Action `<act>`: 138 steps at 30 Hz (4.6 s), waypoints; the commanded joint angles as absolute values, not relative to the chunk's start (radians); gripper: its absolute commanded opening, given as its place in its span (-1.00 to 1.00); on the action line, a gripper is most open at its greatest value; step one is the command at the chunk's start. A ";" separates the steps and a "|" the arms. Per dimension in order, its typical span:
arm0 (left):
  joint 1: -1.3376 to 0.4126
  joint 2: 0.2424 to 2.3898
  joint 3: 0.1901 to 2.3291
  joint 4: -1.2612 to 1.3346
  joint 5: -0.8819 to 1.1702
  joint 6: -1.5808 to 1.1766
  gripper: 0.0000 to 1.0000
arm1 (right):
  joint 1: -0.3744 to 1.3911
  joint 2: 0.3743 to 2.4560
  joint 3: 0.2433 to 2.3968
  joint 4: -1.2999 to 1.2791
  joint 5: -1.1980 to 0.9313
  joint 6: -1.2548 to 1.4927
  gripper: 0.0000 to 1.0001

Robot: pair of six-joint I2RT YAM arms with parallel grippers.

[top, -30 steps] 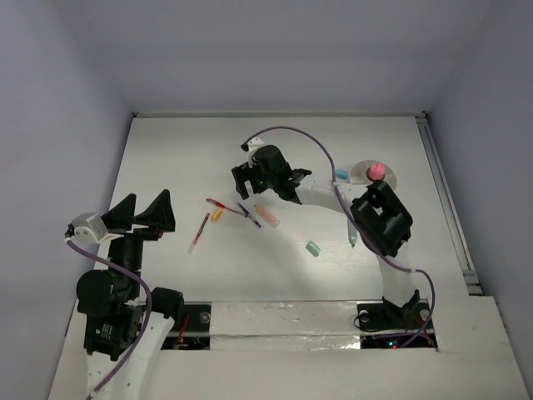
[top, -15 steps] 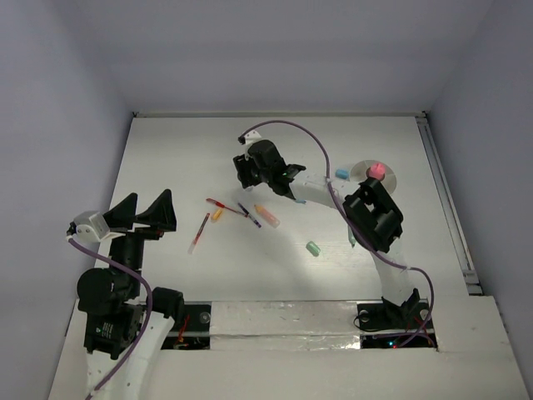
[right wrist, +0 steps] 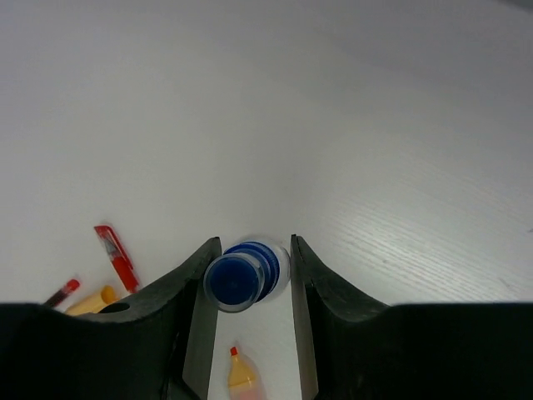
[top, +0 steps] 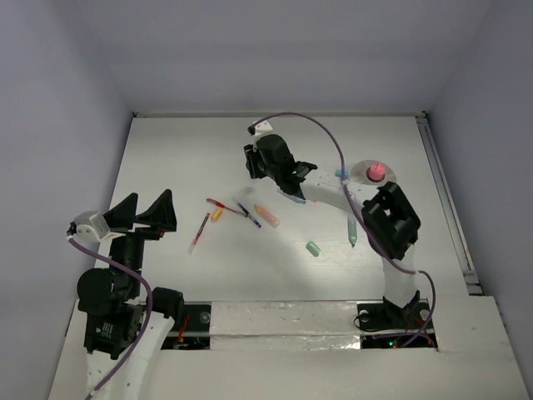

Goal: Sort the stationery into containers
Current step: Move the pen to the storage box, then place the stationery in the storage box, then pick up the pen from the center of the board.

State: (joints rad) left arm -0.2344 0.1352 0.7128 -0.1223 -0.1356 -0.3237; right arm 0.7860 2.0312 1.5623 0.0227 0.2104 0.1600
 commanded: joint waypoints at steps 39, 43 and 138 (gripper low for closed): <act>-0.239 0.245 0.707 -0.049 0.058 -0.295 0.98 | 0.305 1.431 1.037 -0.011 0.489 0.213 -0.74; -0.239 0.245 0.709 -0.049 0.058 -0.296 0.98 | 0.296 1.447 1.028 -0.012 0.488 0.232 -0.63; -0.239 0.256 0.709 -0.052 0.086 -0.299 0.98 | 0.945 2.013 1.672 0.073 0.535 0.117 -1.00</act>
State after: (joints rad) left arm -0.2344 0.2554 0.7120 -0.1013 0.0715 -0.3050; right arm 0.9379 2.2116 1.7226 -0.2165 0.4061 0.1272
